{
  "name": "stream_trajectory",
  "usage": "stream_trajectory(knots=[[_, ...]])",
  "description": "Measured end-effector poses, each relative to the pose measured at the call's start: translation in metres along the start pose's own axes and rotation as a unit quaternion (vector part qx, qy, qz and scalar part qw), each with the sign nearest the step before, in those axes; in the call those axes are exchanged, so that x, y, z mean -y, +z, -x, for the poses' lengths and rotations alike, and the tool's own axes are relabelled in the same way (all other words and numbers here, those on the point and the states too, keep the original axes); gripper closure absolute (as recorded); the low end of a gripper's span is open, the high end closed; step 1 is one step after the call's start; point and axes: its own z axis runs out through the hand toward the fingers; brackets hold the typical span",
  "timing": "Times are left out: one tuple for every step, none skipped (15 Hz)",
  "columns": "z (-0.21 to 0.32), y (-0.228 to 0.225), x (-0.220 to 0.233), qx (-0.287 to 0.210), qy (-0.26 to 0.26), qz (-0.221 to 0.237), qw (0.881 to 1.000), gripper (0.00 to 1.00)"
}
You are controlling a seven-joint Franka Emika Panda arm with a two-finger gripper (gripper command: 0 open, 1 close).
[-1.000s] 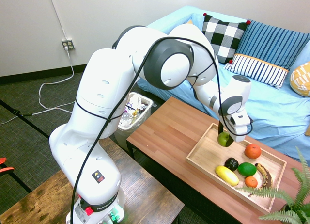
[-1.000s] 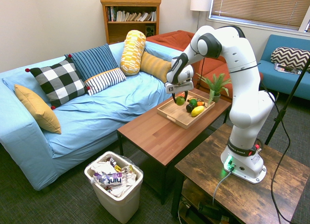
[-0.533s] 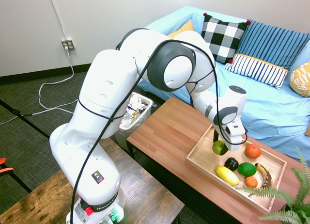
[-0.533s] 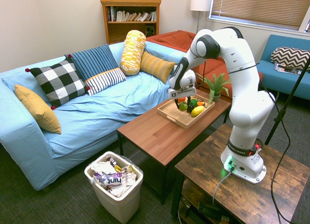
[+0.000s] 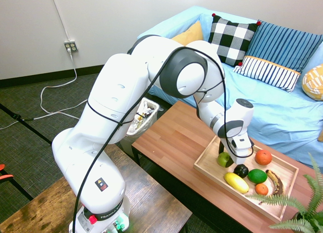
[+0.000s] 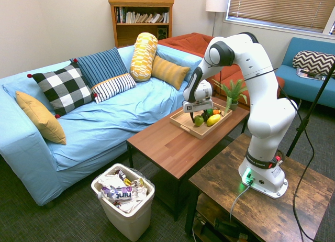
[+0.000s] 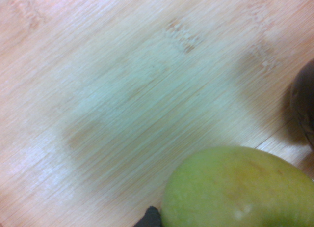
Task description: Put the apple in the tray
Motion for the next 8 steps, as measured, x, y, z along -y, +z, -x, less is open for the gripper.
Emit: stream_trajectory(knots=[[0.0028,0.0034,0.0004,0.001,-0.003,-0.001,1.000,0.00],[0.0049,0.0059,0.0007,0.002,-0.005,-0.001,1.000,0.00],[0.0051,0.0056,0.0007,0.003,-0.005,-0.002,1.000,0.00],[0.0063,0.0058,0.0010,0.005,-0.006,-0.004,1.000,0.00],[0.0077,0.0058,0.0011,0.006,-0.006,-0.005,1.000,0.00],[0.0093,0.0058,0.0010,0.007,-0.007,-0.007,1.000,0.00],[0.0099,0.0057,0.0005,0.008,-0.007,-0.008,1.000,0.00],[0.0119,0.0067,0.0003,0.010,-0.007,-0.009,1.000,0.00]])
